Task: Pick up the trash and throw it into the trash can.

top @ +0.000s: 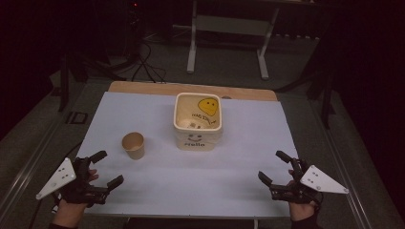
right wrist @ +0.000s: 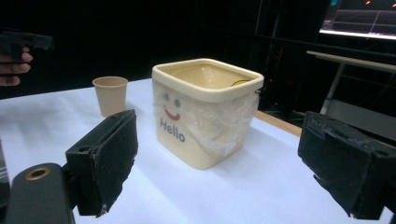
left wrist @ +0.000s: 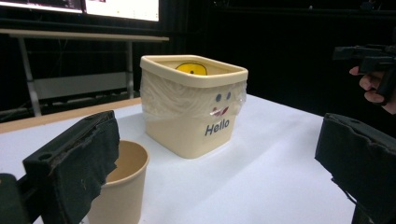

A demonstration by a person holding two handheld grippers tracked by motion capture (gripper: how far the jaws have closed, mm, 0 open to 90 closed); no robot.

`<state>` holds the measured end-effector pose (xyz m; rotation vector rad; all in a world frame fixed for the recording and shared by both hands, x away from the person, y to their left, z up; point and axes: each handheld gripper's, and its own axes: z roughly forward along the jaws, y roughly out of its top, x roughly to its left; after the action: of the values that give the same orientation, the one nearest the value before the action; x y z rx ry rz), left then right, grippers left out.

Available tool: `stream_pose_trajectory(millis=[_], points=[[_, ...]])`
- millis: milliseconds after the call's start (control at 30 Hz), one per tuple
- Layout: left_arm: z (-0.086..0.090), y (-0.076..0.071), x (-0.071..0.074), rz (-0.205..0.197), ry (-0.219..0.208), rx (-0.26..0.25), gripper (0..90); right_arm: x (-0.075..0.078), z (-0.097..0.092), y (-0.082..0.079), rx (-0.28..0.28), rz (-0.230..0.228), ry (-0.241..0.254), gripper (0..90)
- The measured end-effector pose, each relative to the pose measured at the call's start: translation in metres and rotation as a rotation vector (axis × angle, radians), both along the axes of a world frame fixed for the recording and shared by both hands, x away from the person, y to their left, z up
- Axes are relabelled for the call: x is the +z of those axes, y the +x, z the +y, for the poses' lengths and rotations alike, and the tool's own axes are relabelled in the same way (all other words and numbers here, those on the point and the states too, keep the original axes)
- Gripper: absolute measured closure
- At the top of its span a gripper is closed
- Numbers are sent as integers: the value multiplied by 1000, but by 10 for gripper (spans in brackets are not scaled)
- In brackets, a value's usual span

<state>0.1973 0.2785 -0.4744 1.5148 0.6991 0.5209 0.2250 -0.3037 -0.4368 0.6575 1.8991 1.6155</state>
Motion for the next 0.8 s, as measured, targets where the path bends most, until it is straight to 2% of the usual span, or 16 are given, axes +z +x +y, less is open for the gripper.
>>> stream_pose_trajectory(millis=[400, 567, 700, 800], points=[[0, 2, 1, 19, 4, 14, 6, 2, -5, -2, -17, -7, 26, 120], [2, 3, 7, 22, 14, 18, 6, 1, -5, -1, -21, -2, 28, 120], [11, 7, 14, 58, -6, 34, 6, 1, -5, -1, -16, 5, 36, 120], [12, 9, 19, 60, 6, 28, 6, 1, -5, -1, -17, 9, 39, 120]])
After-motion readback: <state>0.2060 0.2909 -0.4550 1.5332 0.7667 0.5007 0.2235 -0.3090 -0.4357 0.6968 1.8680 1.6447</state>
